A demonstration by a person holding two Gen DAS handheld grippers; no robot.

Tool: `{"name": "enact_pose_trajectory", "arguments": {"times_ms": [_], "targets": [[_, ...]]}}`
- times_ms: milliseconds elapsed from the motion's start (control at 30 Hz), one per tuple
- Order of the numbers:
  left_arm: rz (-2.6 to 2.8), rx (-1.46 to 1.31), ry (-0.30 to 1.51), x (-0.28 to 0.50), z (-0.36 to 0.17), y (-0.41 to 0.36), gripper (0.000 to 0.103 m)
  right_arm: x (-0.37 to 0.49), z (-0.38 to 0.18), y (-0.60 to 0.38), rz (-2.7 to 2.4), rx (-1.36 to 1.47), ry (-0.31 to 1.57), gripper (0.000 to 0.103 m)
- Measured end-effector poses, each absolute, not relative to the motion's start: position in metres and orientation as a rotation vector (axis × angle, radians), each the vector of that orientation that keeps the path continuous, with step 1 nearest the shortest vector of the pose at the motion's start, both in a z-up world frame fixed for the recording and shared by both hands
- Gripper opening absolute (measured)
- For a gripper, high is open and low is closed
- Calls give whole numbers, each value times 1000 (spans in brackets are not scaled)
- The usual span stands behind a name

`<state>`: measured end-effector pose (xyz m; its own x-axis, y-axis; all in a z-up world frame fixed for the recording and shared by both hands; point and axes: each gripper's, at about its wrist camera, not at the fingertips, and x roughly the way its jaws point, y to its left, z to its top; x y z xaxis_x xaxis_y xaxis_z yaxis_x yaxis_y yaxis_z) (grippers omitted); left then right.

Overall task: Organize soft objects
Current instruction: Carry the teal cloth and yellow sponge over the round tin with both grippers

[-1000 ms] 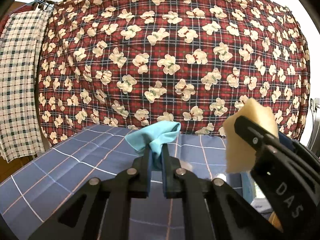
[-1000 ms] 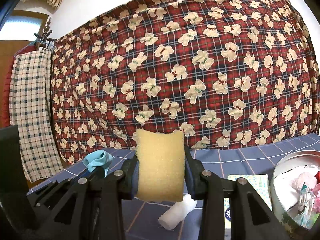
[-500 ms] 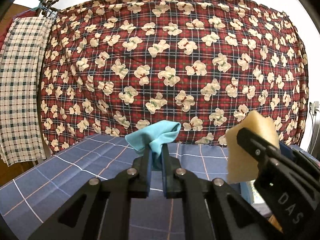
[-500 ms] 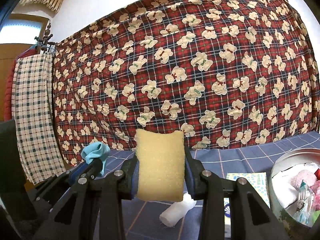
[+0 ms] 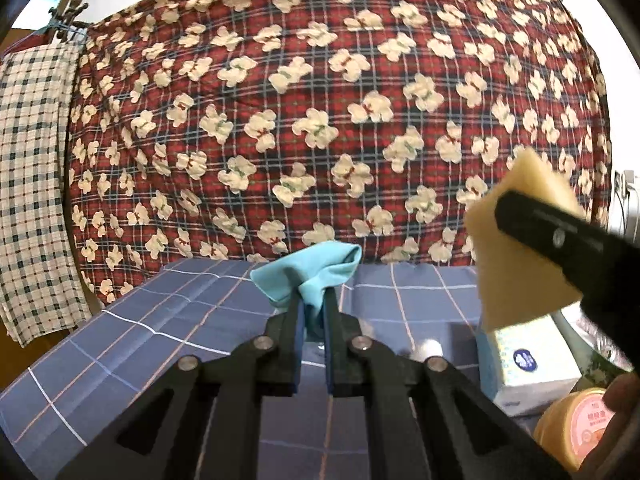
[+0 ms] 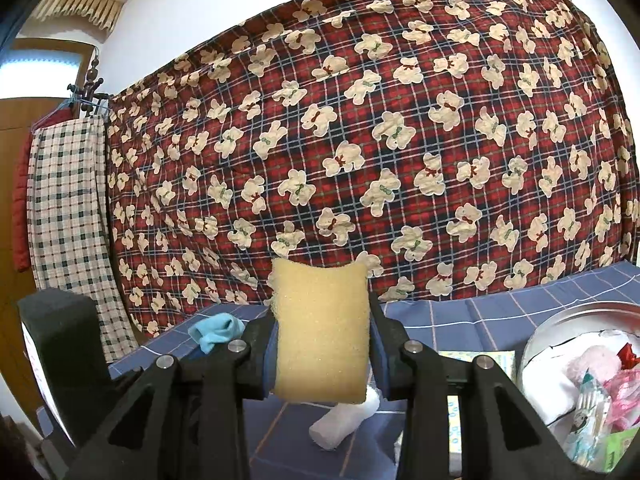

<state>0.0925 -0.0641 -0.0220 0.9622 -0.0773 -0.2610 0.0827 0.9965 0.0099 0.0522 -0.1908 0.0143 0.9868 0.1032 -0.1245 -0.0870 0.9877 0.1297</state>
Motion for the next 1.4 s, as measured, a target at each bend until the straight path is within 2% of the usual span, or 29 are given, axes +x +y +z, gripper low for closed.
{"name": "enact_pose_trajectory", "arguments": {"times_ms": [567, 767, 1400], "targets": [[-119, 44, 280, 75, 4, -89, 6, 36, 30, -222, 86, 129, 118, 40], [-157, 17, 350, 80, 10, -97, 6, 31, 37, -234, 75, 125, 113, 40], [-233, 77, 386, 79, 27, -154, 6, 25, 46, -290, 6, 140, 113, 40]]}}
